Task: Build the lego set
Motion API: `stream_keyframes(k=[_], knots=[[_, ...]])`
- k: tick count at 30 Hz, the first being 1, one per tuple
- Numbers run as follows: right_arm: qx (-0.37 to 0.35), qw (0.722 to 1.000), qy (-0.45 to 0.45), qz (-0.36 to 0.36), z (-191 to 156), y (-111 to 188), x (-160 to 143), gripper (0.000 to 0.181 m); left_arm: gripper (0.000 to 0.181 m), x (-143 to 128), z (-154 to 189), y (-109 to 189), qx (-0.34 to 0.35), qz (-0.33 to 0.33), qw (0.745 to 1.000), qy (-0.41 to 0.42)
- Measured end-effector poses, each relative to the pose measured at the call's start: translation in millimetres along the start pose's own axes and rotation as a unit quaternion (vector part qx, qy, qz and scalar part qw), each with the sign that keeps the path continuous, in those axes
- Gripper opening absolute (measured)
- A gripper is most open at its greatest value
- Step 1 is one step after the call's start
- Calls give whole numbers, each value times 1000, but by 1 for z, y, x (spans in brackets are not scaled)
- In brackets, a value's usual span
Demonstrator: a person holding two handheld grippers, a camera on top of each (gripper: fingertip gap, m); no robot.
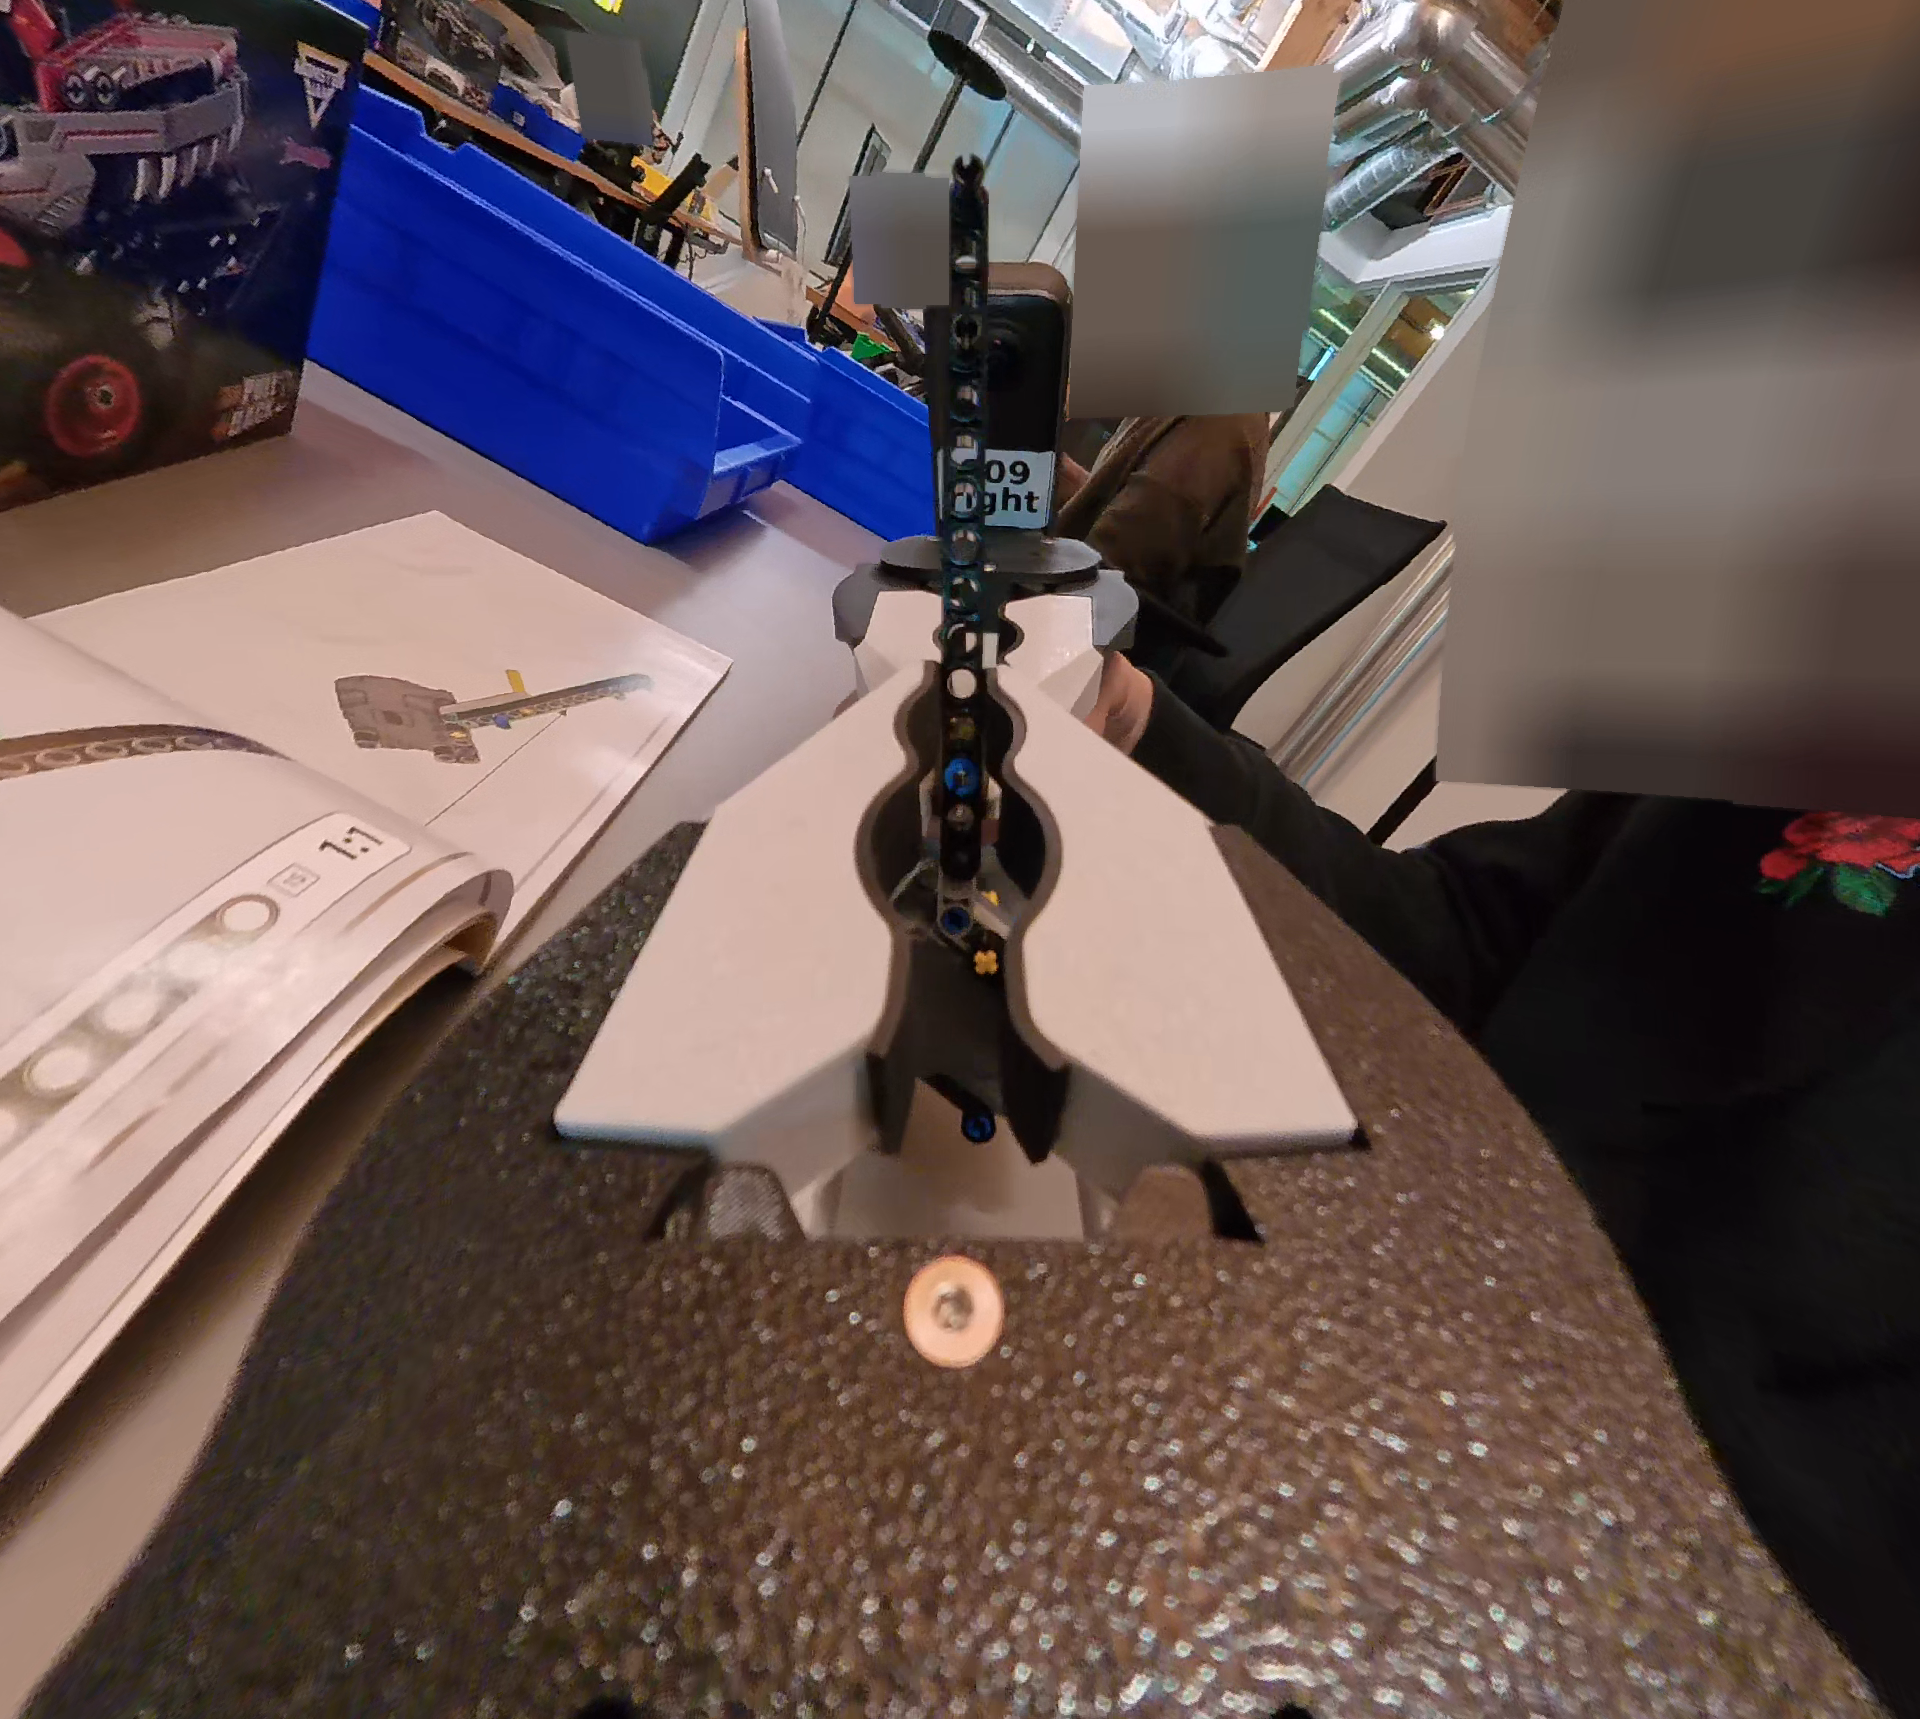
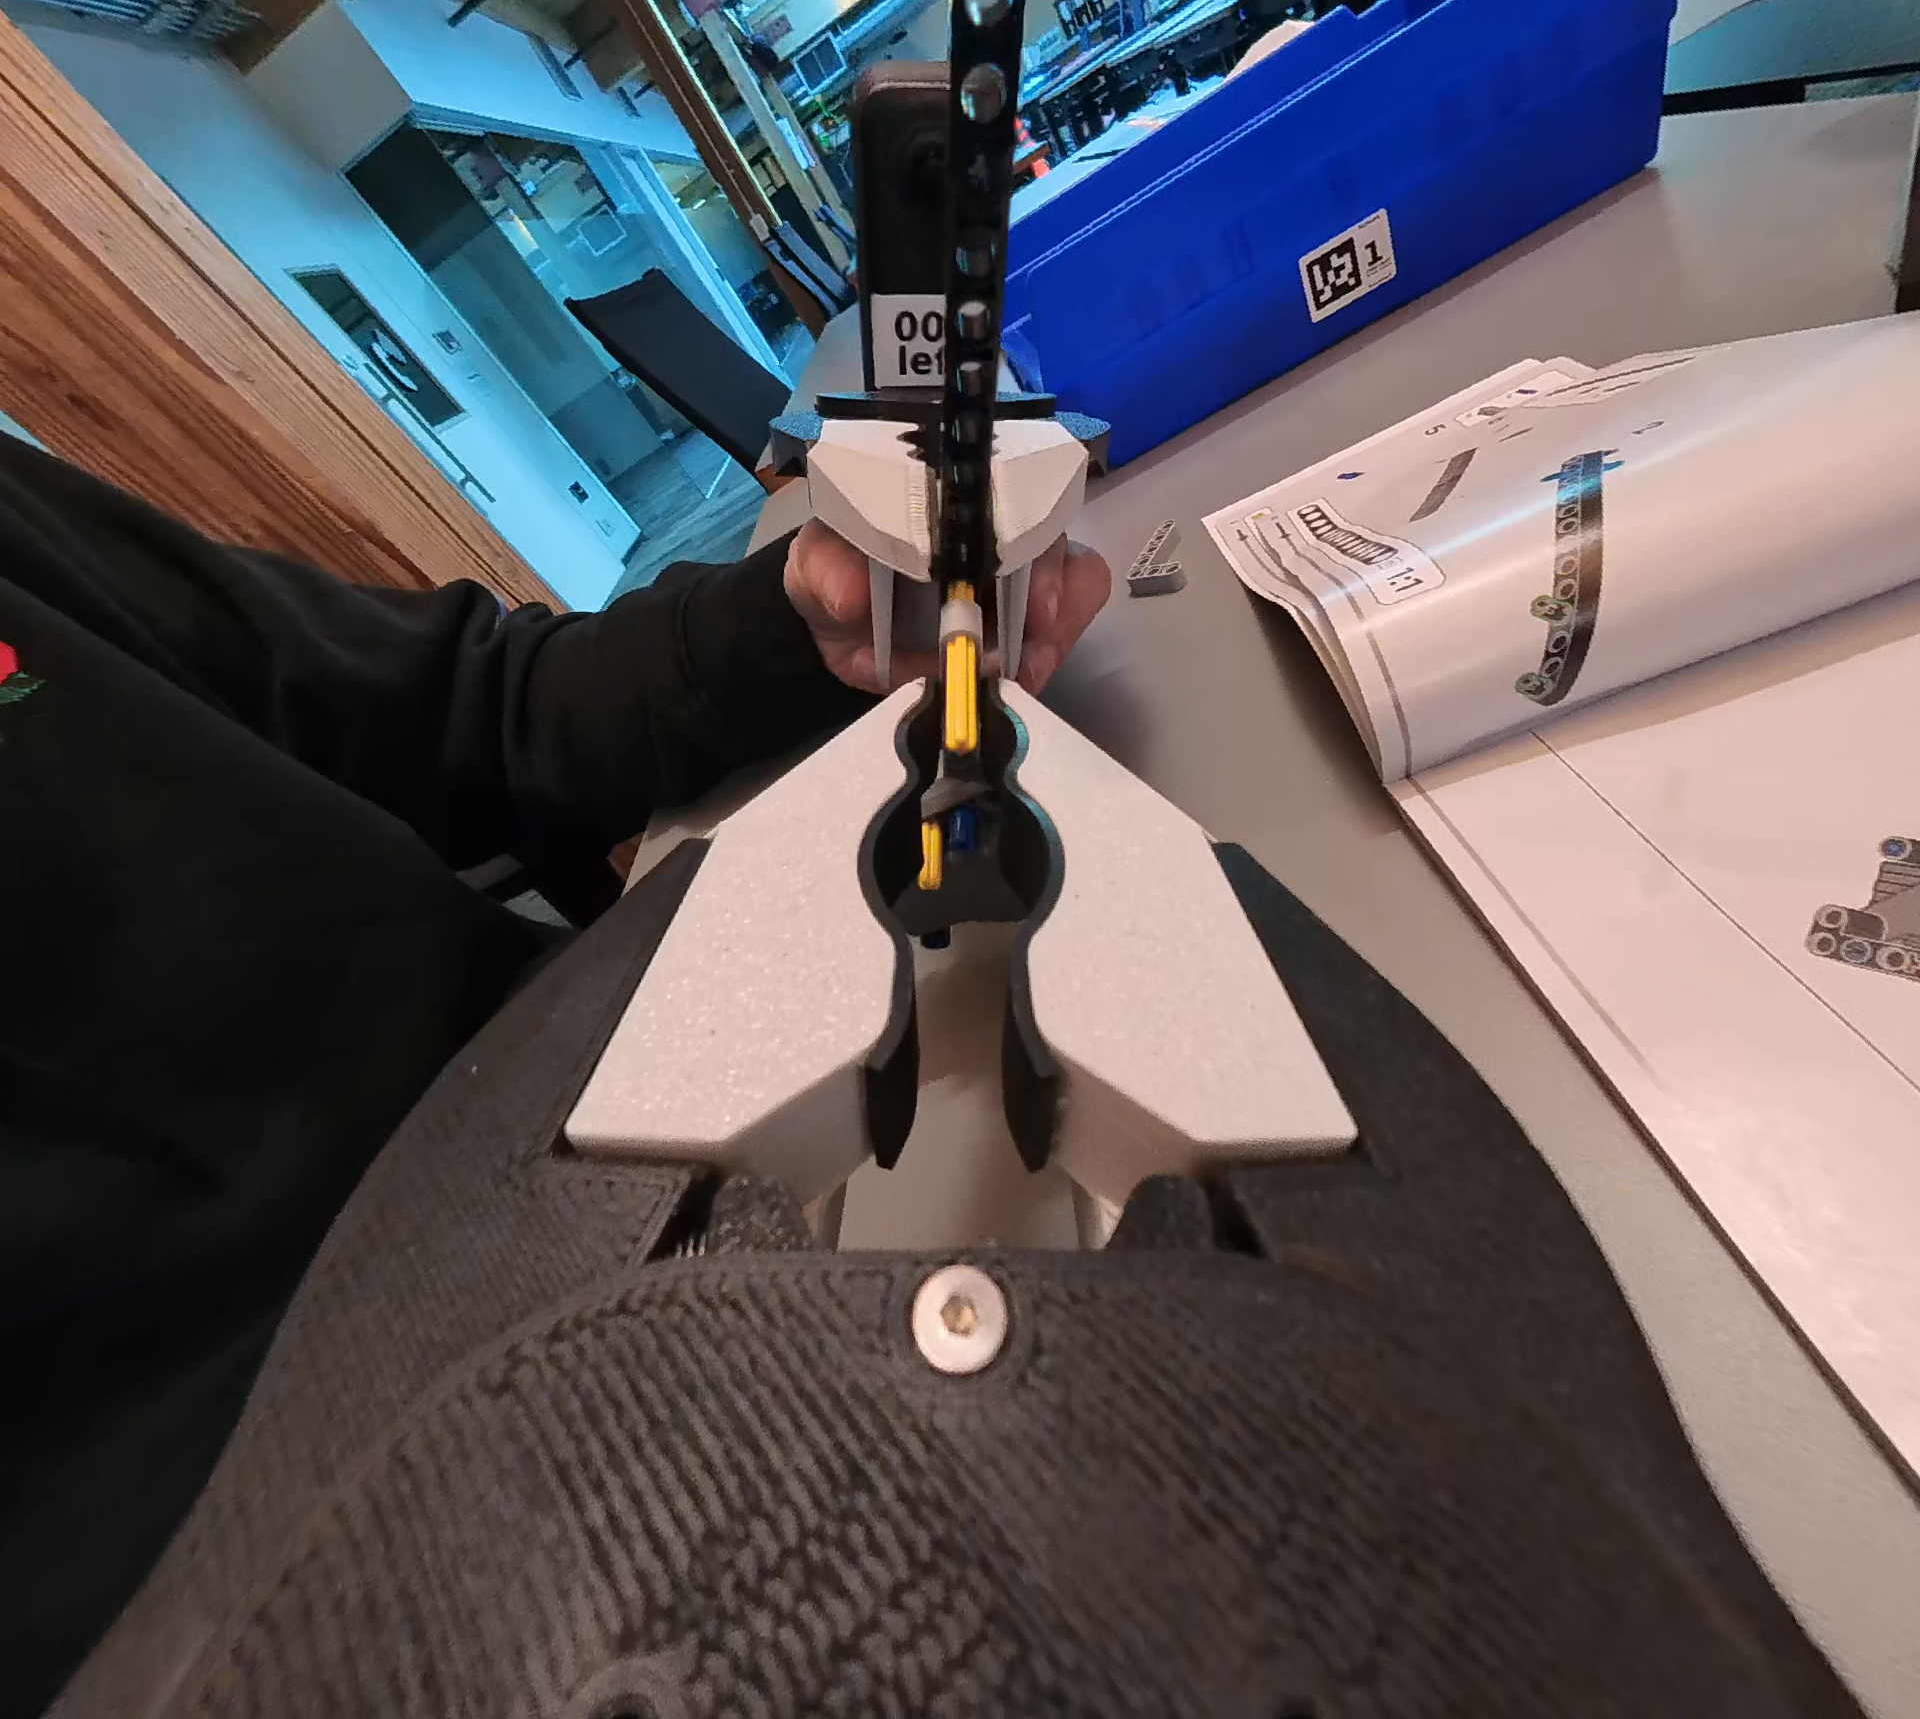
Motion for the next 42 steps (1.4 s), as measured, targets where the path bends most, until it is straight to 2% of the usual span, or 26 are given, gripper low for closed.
stream_keyframes(k=[8, 21, 25, 27, 28, 32, 42], knots=[[18, 1000, -7, 16, -2, 4, 2, 5, 5, 3, 4, -4, -7, 20, 1000, 19], [121, 987, -3, 101, -21, 22, 14, 4, 5, 22, 32, -24, 8, -2, 1000, -13], [124, 986, 3, 110, -22, 22, 16, 4, 5, 23, 35, -22, 44, -3, 997, -59], [119, 987, 3, 110, -21, 21, 16, 5, 5, 28, 37, -17, 45, 20, 996, -69], [116, 987, 1, 110, -20, 21, 16, 5, 5, 31, 38, -14, 36, 34, 997, -64], [105, 988, -6, 115, -17, 22, 17, 5, 5, 25, 30, -6, 35, 20, 998, -43], [91, 989, -3, 117, -15, 22, 17, 5, 5, 13, 24, -12, 18, 56, 998, -37]])
Point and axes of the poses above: each gripper's, where its closed fingertips meet, y back along the fingers, x out of its top, z = x × y across the jaws, the point moved 3 cm from there along y, back along the fingers, and after that the axes turned 6 degrees about -z, right-handed, at the moved point
